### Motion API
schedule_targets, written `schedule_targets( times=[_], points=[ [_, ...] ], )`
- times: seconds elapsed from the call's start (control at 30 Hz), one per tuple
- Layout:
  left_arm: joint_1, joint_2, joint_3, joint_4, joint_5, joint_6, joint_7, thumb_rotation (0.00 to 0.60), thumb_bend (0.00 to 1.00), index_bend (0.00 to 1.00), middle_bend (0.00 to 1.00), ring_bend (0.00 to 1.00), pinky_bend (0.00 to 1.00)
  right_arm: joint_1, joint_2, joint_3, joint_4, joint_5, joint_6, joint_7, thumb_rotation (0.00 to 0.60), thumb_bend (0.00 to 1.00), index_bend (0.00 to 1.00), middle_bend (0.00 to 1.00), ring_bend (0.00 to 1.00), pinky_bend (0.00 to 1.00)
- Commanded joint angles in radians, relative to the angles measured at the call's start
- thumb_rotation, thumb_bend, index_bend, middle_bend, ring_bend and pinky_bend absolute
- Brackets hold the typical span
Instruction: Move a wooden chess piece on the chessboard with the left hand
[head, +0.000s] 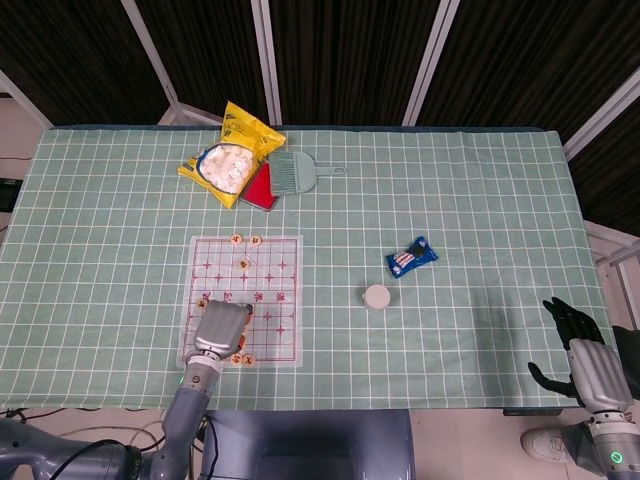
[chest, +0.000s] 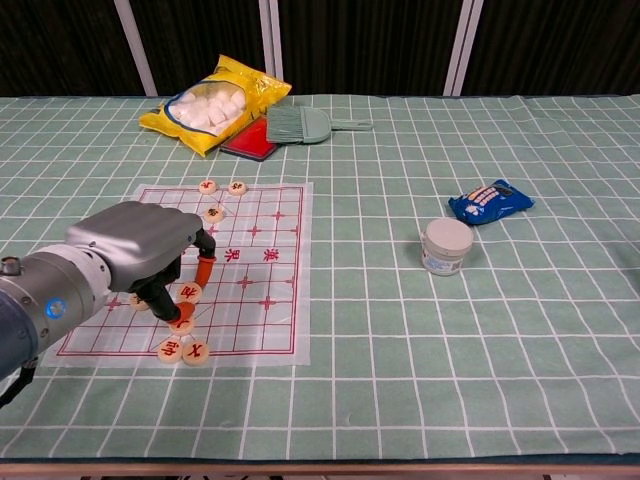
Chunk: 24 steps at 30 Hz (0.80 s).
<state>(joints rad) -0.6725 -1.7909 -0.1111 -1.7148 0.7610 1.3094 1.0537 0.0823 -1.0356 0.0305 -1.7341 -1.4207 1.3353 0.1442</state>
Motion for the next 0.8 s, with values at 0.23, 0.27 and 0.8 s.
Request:
schedule_targets(
  times=[0.23,0.27,0.8],
  points=[
    [-0.010,-0.008,-0.002,0.018,-0.024,0.000,0.012,0.600,0.28,0.51,1.00,0.99,1.00,0.000,0.000,0.000,0.000,0.001,0.000,0.002,0.600,0.34,0.00,0.00,0.00,0.00],
    [-0.010,-0.009,-0.002,0.018,-0.024,0.000,0.012,0.600,0.28,0.51,1.00,0.99,1.00,0.000,0.001,0.000,0.000,0.001,0.000,0.002,0.600,0.34,0.00,0.00,0.00,0.00],
    [-0.013,-0.007,0.006,0.022,-0.035,0.007,0.012,0.600,0.28,0.47,1.00,0.98,1.00,0.000,0.001,0.000,-0.001,0.000,0.000,0.003,0.600,0.34,0.00,0.00,0.00,0.00]
  ],
)
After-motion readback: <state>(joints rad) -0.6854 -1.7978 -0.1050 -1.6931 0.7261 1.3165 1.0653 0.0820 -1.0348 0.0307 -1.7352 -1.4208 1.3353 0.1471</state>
